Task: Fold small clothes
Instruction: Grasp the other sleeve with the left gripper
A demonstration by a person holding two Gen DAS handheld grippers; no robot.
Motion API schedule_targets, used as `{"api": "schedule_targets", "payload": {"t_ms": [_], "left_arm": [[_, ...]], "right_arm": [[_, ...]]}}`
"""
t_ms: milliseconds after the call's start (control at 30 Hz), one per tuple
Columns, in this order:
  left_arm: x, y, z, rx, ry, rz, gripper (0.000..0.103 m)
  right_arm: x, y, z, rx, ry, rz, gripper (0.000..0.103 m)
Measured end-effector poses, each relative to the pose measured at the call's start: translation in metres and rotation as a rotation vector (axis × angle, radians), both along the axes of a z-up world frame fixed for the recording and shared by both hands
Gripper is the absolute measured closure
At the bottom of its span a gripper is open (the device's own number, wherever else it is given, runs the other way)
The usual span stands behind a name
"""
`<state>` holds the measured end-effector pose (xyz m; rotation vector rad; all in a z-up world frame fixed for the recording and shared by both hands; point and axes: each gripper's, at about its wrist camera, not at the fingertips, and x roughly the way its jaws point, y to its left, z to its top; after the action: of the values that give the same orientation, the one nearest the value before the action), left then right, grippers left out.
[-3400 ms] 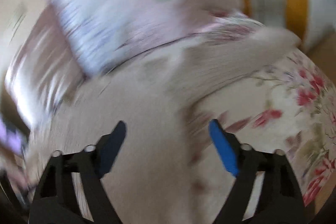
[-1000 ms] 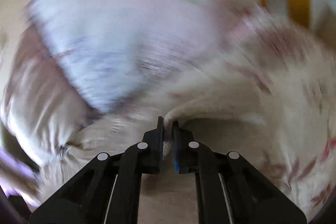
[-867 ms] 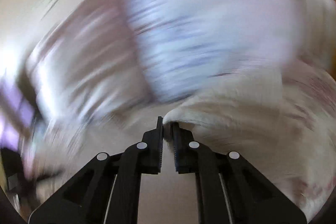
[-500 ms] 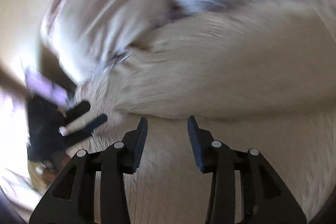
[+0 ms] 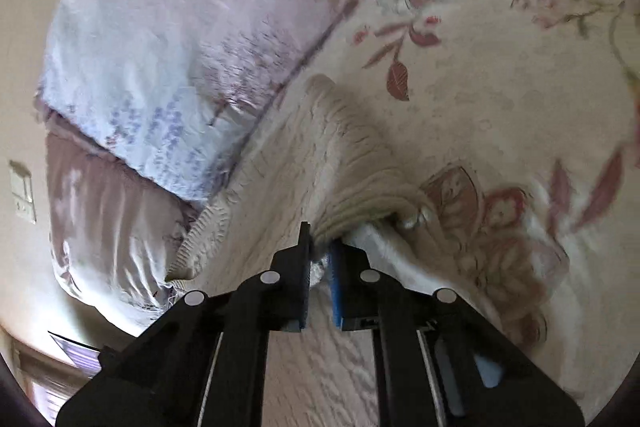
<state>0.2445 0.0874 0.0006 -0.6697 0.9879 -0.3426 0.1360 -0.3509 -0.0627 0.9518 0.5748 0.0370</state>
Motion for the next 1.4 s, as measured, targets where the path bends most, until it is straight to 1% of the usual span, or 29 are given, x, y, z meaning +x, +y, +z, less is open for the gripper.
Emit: {"api": "schedule_targets", "payload": {"t_ms": [67,100,133,167,233,267,333,367,400,433,467,500,533,600,700,733,800,867,933,1067,1233,1300,1400], "left_arm": [[0.000,0.003,0.002,0.055,-0.015,0.006,0.095],[0.001,0.004,0.001,0.086,-0.009,0.010,0.095],[0.002,0.004,-0.002,0.099,-0.001,0.010,0.095],[0.003,0.003,-0.007,0.125,0.021,0.014,0.095],[0.001,0.003,-0.010,0.132,0.023,0.016,0.092],[-0.002,0.003,-0.008,0.144,0.022,0.012,0.091],[-0.012,0.009,-0.002,0.148,0.019,0.013,0.078],[-0.020,0.015,0.003,0.144,0.012,0.011,0.062],[-0.028,0.022,0.007,0.136,-0.001,0.012,0.050],[-0.041,0.035,0.014,0.128,-0.022,0.022,0.046],[-0.050,0.047,0.018,0.122,-0.034,0.037,0.041],[-0.064,0.068,0.023,0.103,-0.048,0.071,0.036],[-0.075,0.088,0.025,0.084,-0.054,0.111,0.036],[-0.096,0.123,0.029,0.059,-0.060,0.199,0.036],[-0.134,0.193,0.033,0.032,-0.061,0.400,0.037],[-0.148,0.220,0.031,0.021,-0.042,0.494,0.037],[-0.163,0.249,0.028,-0.009,-0.026,0.582,0.044],[-0.173,0.275,0.020,-0.064,-0.001,0.667,0.046],[-0.176,0.293,0.012,-0.132,0.007,0.723,0.050],[-0.165,0.307,0.002,-0.212,0.006,0.799,0.060],[-0.155,0.321,0.000,-0.246,-0.006,0.876,0.070],[-0.154,0.325,-0.003,-0.256,0.000,0.894,0.079],[-0.157,0.330,-0.008,-0.277,0.005,0.916,0.087]], "right_arm": [[-0.011,0.011,0.002,-0.056,-0.010,-0.012,0.095],[-0.011,0.016,0.001,-0.078,-0.002,-0.014,0.095],[-0.012,0.020,0.000,-0.100,0.013,-0.015,0.094],[-0.008,0.026,-0.001,-0.147,0.044,-0.013,0.094],[0.000,0.033,-0.001,-0.228,0.083,-0.024,0.094],[0.000,0.035,-0.001,-0.260,0.095,-0.023,0.091],[-0.005,0.039,0.004,-0.306,0.100,-0.028,0.076],[-0.008,0.042,0.006,-0.319,0.096,-0.029,0.058],[-0.013,0.045,0.008,-0.335,0.087,-0.036,0.045],[-0.018,0.046,0.010,-0.343,0.075,-0.040,0.042],[-0.024,0.048,0.012,-0.358,0.055,-0.043,0.041],[-0.029,0.051,0.013,-0.374,0.043,-0.042,0.040],[-0.031,0.053,0.013,-0.380,0.036,-0.039,0.038],[-0.038,0.055,0.011,-0.361,0.012,-0.019,0.036],[-0.039,0.057,0.007,-0.300,-0.005,0.040,0.036],[-0.038,0.058,0.004,-0.282,-0.007,0.059,0.036],[-0.038,0.062,0.002,-0.270,-0.006,0.079,0.036],[-0.037,0.067,0.001,-0.265,-0.009,0.103,0.036],[-0.038,0.072,0.004,-0.266,-0.020,0.121,0.036],[-0.040,0.080,0.008,-0.277,-0.034,0.156,0.036],[-0.041,0.086,0.010,-0.303,-0.040,0.177,0.035],[-0.040,0.088,0.010,-0.309,-0.041,0.185,0.035],[-0.039,0.090,0.009,-0.306,-0.043,0.199,0.035]]}}
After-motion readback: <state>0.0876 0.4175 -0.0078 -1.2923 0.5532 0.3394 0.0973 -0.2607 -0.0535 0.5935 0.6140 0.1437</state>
